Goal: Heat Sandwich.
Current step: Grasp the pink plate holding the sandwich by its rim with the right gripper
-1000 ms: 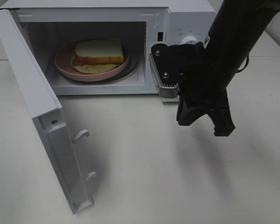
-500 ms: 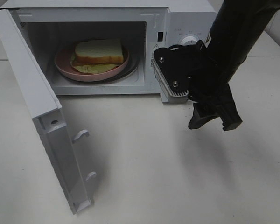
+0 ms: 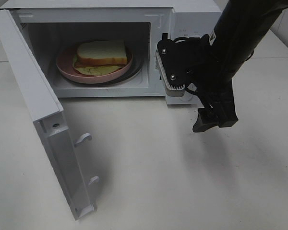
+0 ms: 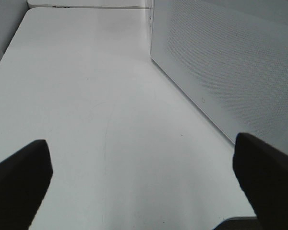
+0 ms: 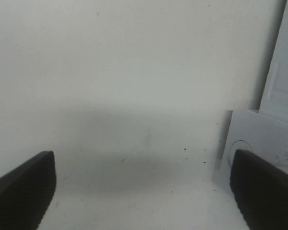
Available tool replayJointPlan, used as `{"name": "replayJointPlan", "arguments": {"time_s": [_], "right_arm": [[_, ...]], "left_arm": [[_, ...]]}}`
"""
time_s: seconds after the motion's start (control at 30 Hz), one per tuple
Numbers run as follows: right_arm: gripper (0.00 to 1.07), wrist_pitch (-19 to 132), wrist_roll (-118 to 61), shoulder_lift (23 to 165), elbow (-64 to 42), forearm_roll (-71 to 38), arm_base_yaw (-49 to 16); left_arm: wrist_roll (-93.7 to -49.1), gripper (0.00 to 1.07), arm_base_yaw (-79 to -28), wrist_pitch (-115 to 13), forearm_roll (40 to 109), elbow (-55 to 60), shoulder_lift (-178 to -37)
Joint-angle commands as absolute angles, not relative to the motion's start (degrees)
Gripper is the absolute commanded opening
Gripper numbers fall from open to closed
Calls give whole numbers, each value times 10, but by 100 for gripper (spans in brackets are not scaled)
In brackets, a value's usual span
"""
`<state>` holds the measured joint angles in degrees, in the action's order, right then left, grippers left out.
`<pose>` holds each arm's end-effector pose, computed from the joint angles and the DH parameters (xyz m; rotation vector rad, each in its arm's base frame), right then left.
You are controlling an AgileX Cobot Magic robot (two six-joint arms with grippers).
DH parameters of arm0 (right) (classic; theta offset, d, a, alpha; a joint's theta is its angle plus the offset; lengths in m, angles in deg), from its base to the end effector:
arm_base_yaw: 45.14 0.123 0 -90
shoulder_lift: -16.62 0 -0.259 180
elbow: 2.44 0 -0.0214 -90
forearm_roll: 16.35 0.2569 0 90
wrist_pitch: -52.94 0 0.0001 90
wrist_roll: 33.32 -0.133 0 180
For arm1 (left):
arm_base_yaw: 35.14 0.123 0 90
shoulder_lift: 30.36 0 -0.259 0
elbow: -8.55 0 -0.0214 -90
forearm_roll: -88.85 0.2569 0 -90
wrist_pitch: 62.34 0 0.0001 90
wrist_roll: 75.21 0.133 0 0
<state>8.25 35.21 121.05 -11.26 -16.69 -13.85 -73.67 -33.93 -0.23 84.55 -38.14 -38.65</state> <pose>0.3070 0.1859 0.1688 -2.1243 1.7820 -0.1791 0.0602 -0.0075 0.2649 0.0115 2.0418 -0.0597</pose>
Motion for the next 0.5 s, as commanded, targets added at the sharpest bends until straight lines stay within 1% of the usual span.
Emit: {"name": "replayJointPlan", "arguments": {"time_s": [0.03,0.17,0.23,0.5], "right_arm": [[94,93,347,1205,-110,-171,-137],[93,112,347,1210,-103,-190,-127],[92,111,343,1224,-79,-209,-114],[90,113,342,1290,-4,-212,-86]], "left_arm": [[-737,98,-338,-10,842,-383,-377],[-737,98,-338,-10,842,-383,-377],[-737,98,-338,-10,842,-383,-377],[-737,98,-338,-10,842,-383,-377]]}}
